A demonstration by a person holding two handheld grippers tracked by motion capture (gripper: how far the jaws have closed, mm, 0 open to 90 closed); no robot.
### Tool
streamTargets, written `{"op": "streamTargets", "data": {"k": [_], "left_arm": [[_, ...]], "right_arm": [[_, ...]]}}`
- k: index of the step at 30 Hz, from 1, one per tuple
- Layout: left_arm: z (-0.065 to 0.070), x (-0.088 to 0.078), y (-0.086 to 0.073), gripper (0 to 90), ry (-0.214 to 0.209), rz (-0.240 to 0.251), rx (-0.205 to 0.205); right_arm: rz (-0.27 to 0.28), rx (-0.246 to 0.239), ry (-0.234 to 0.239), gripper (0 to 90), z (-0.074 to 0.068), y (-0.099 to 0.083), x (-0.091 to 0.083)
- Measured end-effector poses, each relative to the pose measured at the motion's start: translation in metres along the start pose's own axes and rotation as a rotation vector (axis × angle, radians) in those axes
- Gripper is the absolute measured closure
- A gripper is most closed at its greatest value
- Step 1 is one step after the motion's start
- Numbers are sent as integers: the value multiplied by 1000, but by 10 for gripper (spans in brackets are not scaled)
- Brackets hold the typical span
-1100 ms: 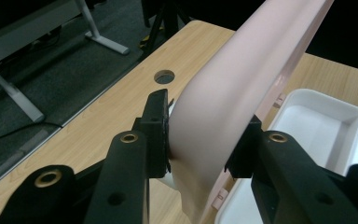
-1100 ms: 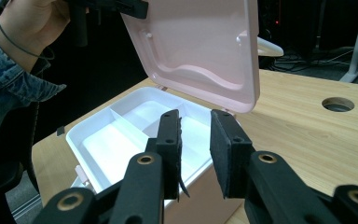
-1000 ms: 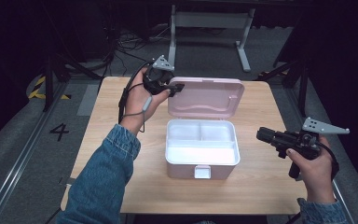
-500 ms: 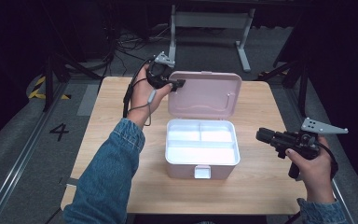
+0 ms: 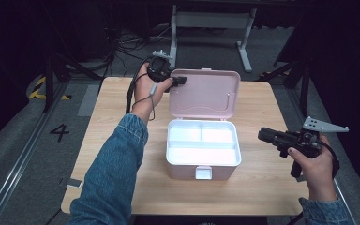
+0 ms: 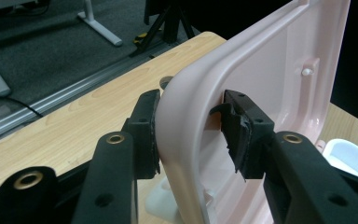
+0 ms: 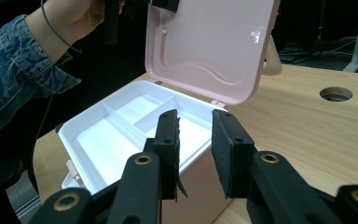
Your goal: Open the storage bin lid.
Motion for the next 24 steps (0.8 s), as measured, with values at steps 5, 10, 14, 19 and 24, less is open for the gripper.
{"op": "streamTargets", "data": {"k": [5,10,14,19,24], "left_arm": [[-3,7,0,557,13,-11,-4],[-8,13,-4,524,16,-7,1],[-9,19,-6,485,33,-14,15],[-14,24,-9,472,26,-21,-2],[-19,31,-11,455,22,-36,-19]], "right_arm": [[-9,9,-3,724,2,-1,1],[-12,10,-2,721,3,-2,1],[-10,10,-1,719,4,-2,2],[-13,13,0,715,4,-2,3],[-14,16,-2,712,5,-3,2]]}}
Point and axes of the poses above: each handheld gripper's, and its own axes: x roughly forward along the jaws, y roughly out of its top, z roughly to its right, the point moved 1 cm from there along x, roughly forward along the jaws
